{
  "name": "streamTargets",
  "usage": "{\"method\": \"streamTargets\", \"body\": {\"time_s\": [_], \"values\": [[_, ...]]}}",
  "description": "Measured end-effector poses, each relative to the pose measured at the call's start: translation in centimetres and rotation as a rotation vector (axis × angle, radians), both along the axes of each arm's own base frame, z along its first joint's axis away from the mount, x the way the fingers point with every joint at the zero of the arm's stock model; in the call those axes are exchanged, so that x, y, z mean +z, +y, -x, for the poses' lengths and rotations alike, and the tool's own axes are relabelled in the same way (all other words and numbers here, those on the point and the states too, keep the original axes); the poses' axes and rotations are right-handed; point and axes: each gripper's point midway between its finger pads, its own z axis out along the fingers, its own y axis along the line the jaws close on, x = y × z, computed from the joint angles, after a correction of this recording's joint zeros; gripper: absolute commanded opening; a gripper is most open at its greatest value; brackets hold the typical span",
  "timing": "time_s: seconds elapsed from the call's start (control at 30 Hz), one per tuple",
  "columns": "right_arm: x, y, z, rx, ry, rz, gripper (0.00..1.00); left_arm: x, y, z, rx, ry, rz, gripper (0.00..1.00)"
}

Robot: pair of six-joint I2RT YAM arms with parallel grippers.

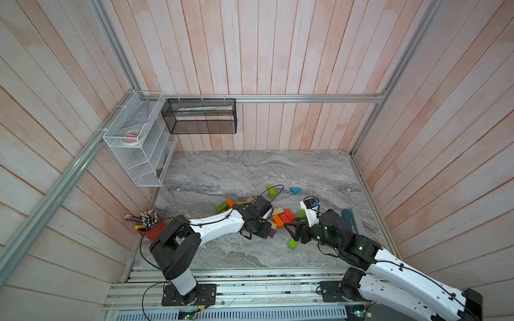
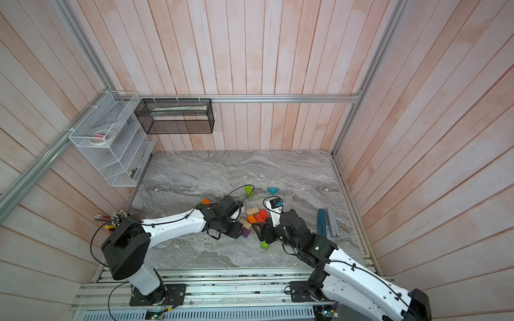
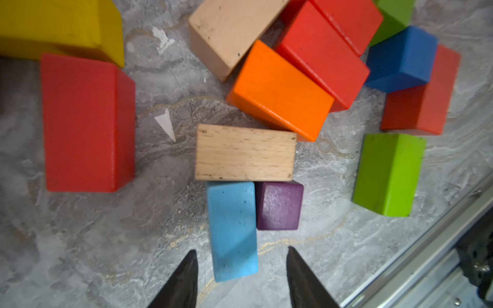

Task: Assemble a heart with building blocks
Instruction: Pick up the building block from the center of the board.

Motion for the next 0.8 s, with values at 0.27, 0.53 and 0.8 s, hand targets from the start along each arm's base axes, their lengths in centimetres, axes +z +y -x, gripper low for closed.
{"method": "streamTargets", "body": {"time_s": [0.27,0.53,0.8], "values": [[-0.6,-0.4,0.1,-0.009,0.005,0.010,0.72,-1.0,-0.5,-0.4,-0.014,-0.029,-0.058,0.44],[-1.1,-0.7,-0.1,-0.020,0.013,0.020,0.72,-1.3,-0.6,-0.5,-0.017,-0.052,-0.086,0.34],[-1.6,-0.8,-0.3,-0.022,0.028,0.029,0.72,-1.3,-0.5,-0.6,-0.021,-0.058,-0.090,0.30]]}}
